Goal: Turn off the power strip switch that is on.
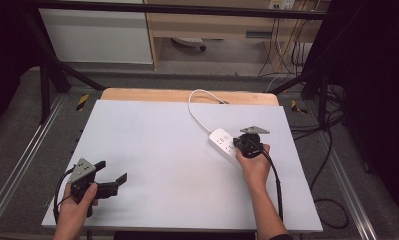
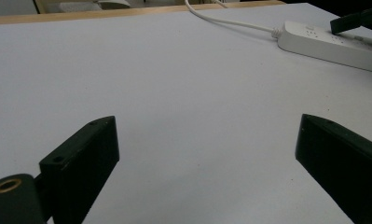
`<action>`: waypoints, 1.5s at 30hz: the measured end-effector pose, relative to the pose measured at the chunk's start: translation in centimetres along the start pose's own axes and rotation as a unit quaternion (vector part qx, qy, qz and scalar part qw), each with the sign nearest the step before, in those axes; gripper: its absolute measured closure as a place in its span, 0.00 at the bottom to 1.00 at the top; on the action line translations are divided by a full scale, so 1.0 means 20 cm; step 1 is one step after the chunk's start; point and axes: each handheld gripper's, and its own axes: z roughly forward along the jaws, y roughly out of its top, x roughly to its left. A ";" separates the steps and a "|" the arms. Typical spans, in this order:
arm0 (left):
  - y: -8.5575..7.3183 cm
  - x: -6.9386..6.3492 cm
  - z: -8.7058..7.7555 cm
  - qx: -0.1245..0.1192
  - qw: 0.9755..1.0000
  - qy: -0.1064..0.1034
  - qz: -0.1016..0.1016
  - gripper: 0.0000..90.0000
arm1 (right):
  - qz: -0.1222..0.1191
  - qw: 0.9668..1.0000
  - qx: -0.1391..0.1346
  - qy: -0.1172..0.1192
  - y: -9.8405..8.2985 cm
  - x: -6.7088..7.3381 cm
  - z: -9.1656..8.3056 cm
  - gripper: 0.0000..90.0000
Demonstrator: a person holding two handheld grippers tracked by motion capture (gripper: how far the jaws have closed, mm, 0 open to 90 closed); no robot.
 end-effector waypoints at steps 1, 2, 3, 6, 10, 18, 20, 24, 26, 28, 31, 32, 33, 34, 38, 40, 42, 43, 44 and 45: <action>0.00 0.00 0.00 0.000 1.000 0.000 0.000 0.07 | 0.000 1.000 0.000 0.000 0.00 0.00 0.00 1.00; 0.00 0.00 0.00 0.000 1.000 0.000 0.000 0.07 | 0.001 1.000 -0.001 0.001 0.00 0.00 0.00 1.00; 0.00 0.00 0.00 0.000 1.000 0.000 0.001 0.07 | 0.001 1.000 -0.006 0.001 0.00 0.00 0.00 1.00; 0.00 0.00 0.00 0.000 1.000 0.000 0.000 0.07 | 0.001 1.000 -0.004 0.001 0.01 -0.01 -0.01 1.00; 0.00 0.00 0.00 -0.001 1.000 0.001 0.001 0.07 | 0.006 1.000 -0.006 0.005 0.01 -0.01 -0.01 1.00; 0.00 0.00 0.00 -0.001 1.000 0.001 0.001 0.07 | 0.005 1.000 -0.016 0.007 0.00 -0.01 -0.01 1.00; 0.00 0.00 0.00 -0.001 1.000 0.001 0.001 0.07 | 0.002 1.000 -0.018 0.008 0.00 0.00 -0.01 1.00; 0.00 0.00 0.00 -0.001 1.000 0.002 0.002 0.07 | 0.004 1.000 -0.021 0.010 0.00 0.00 -0.01 1.00; 0.00 0.00 0.00 -0.001 1.000 0.002 0.003 0.07 | 0.003 1.000 -0.023 0.012 0.01 0.00 -0.02 1.00; 0.00 0.00 0.00 -0.001 1.000 0.002 0.002 0.07 | 0.004 1.000 -0.024 0.012 0.01 0.00 -0.02 1.00; 0.00 0.00 0.00 -0.002 1.000 0.003 0.002 0.07 | 0.008 1.000 -0.025 0.016 0.02 0.00 -0.03 1.00; 0.00 0.00 0.00 -0.002 1.000 0.002 0.002 0.07 | 0.008 1.000 -0.026 0.016 0.03 0.00 -0.04 1.00; 0.00 0.00 0.00 -0.001 1.000 0.002 0.002 0.07 | 0.009 0.999 -0.027 0.019 0.03 -0.01 -0.04 1.00; 0.00 0.00 0.00 -0.001 1.000 0.003 0.002 0.07 | 0.009 0.999 -0.027 0.019 0.03 -0.01 -0.04 1.00; 0.00 0.00 0.00 -0.001 1.000 0.003 0.002 0.07 | 0.010 0.999 -0.036 0.020 0.05 -0.01 -0.06 0.94; 0.00 0.00 0.00 -0.002 1.000 0.003 0.002 0.07 | 0.011 0.999 -0.041 0.021 0.07 -0.01 -0.07 0.90; 0.00 0.00 -0.01 -0.001 1.000 0.004 0.001 0.07 | 0.010 0.999 -0.042 0.021 0.07 -0.01 -0.07 0.88; 0.00 0.00 -0.01 -0.001 1.000 0.003 0.002 0.07 | 0.011 0.999 -0.045 0.022 0.07 -0.02 -0.07 0.86; 0.00 0.00 -0.01 -0.001 1.000 0.003 0.000 0.07 | 0.013 0.999 -0.045 0.022 0.07 -0.02 -0.07 0.84; 0.00 0.00 -0.01 -0.002 1.000 0.003 0.000 0.07 | 0.014 0.999 -0.047 0.022 0.08 -0.02 -0.07 0.82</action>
